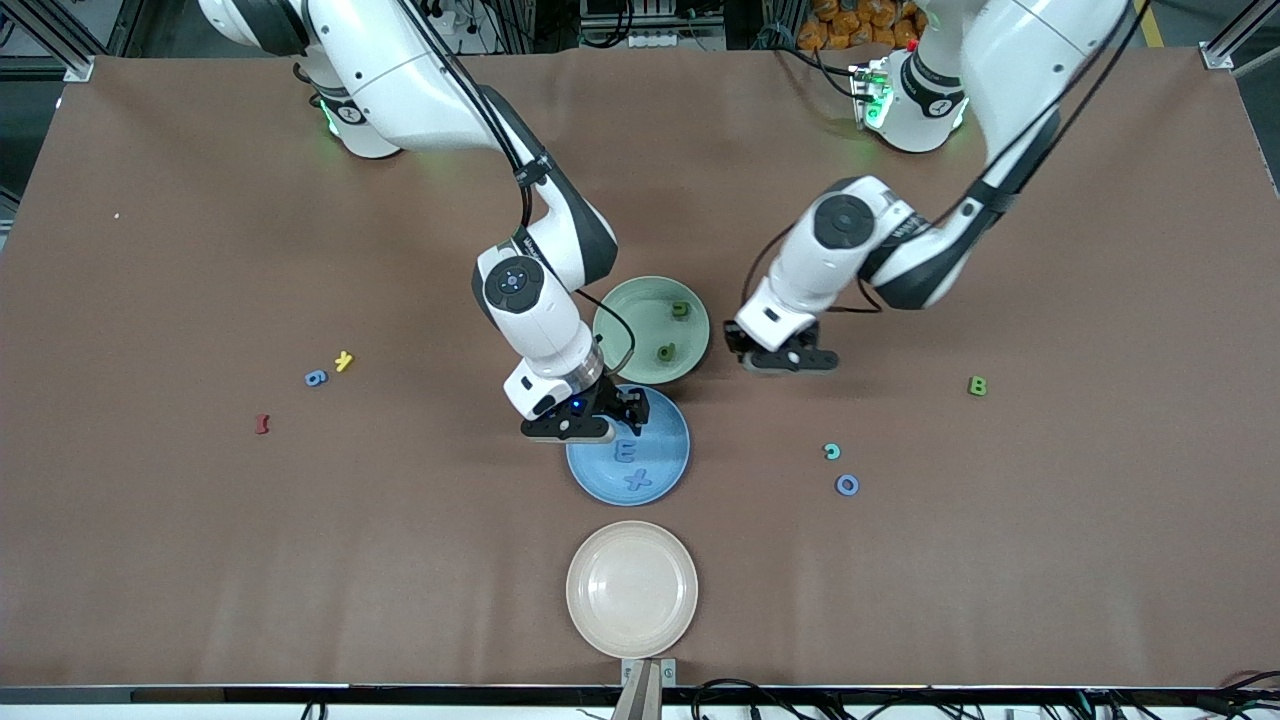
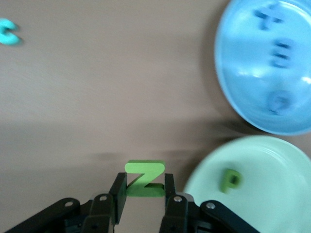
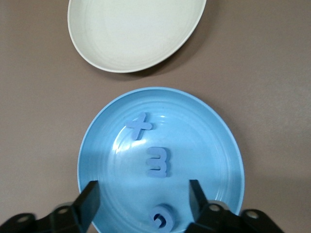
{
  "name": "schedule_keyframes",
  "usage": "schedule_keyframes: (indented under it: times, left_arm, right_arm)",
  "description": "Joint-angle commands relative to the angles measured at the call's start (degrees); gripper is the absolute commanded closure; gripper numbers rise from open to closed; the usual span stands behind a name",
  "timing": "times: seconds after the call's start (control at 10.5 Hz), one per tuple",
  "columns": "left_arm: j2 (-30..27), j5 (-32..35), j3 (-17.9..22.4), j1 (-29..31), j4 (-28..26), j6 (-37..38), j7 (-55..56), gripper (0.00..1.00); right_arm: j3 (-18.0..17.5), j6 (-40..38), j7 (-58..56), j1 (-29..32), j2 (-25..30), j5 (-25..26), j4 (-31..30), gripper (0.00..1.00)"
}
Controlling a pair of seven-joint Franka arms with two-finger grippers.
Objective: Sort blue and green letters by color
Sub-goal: 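Place the green Z on the green plate while the right gripper releases e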
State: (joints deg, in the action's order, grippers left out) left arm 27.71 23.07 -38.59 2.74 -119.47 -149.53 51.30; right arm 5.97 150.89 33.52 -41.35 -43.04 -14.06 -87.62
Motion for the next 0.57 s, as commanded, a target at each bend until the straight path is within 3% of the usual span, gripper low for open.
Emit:
schedule_keyframes:
  times: [0.0,0.47]
  left_arm:
    - [0.59,0.31,0.27,-7.19,1.87,0.12,8.71,1.0]
    - [5.77,0.57,0.62,-13.8,8.11,0.2,14.52,1.0]
  right_arm:
    - [0.35,-0.6,0.24,1.18,-0.2,1.05,1.31,0.0]
    - [2.02,-3.66,-0.65,6.79,1.73,0.96,0.78,0.0]
